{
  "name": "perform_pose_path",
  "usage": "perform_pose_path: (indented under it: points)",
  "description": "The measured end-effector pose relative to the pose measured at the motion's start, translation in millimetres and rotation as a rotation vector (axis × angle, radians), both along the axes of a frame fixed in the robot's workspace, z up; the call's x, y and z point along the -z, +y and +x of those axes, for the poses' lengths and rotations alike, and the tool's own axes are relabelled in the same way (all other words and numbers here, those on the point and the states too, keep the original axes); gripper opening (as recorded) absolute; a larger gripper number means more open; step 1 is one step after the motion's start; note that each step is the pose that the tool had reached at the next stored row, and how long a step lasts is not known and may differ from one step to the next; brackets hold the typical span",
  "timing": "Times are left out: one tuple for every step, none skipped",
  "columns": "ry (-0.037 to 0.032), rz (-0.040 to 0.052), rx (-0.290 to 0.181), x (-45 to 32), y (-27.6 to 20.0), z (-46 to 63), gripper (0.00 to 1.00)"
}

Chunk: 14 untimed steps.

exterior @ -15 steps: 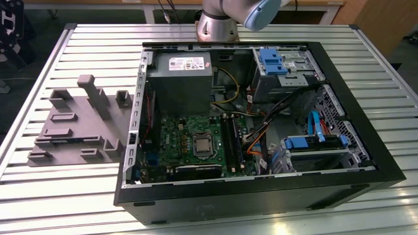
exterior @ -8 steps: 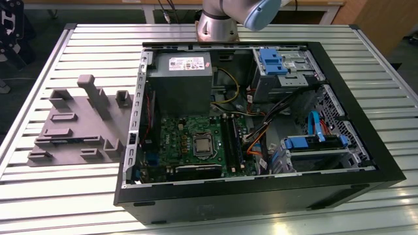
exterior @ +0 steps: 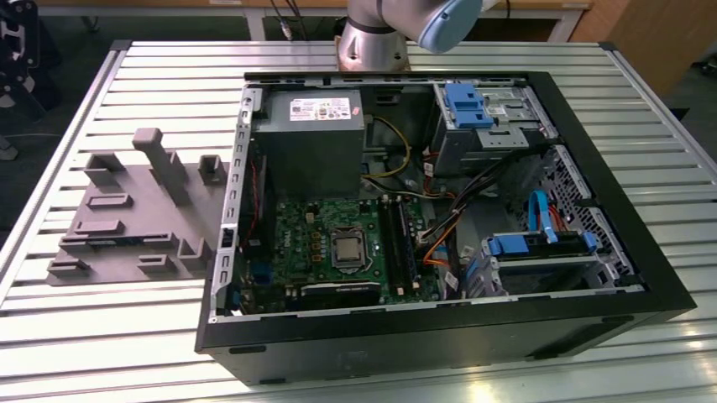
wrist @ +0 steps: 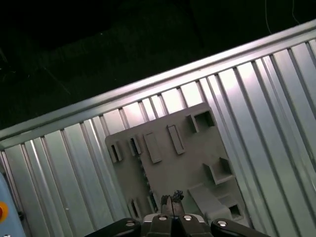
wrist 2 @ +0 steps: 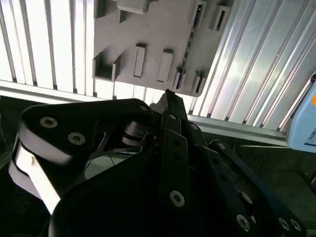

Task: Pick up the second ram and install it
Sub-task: 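Pick up the second ram and move it above second insertion slot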

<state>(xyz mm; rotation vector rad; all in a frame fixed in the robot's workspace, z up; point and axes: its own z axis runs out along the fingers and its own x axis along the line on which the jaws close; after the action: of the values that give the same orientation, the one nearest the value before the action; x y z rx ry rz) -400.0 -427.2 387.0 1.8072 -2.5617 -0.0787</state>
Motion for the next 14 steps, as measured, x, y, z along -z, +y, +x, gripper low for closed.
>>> perform_pose_path:
  points:
    - [-0.0001, 0.0, -0.018, 0.6, 0.0, 0.0, 0.11]
    - [-0.0001, 0.0001, -0.036, 1.1, 0.0, 0.0, 0.11]
    - [-0.0001, 0.0, -0.054, 1.6, 0.0, 0.0, 0.11]
    - [-0.0001, 0.0, -0.072, 2.2, 0.0, 0.0, 0.11]
    - [-0.0002, 0.0, -0.091, 2.9, 0.0, 0.0, 0.11]
    - [-0.0001, 0.0, -0.109, 3.5, 0.0, 0.0, 0.11]
    - [-0.0001, 0.0, -0.127, 4.0, 0.0, 0.0, 0.11]
    - [-0.0001, 0.0, -0.144, 4.4, 0.0, 0.0, 0.11]
    - [0.0, 0.0, -0.162, 4.8, 0.0, 0.0, 0.11]
    - [-0.0001, 0.0, -0.18, 5.3, 0.0, 0.0, 0.11]
    - [-0.0001, 0.0, -0.197, 5.8, 0.0, 0.0, 0.11]
    - [-0.0001, 0.0, -0.213, 6.4, -0.1, -0.1, 0.11]
    - [-0.0002, 0.0001, -0.222, 7.4, -0.2, -0.1, 0.11]
    - [-0.0002, 0.0, -0.232, 8.6, -0.2, -0.1, 0.11]
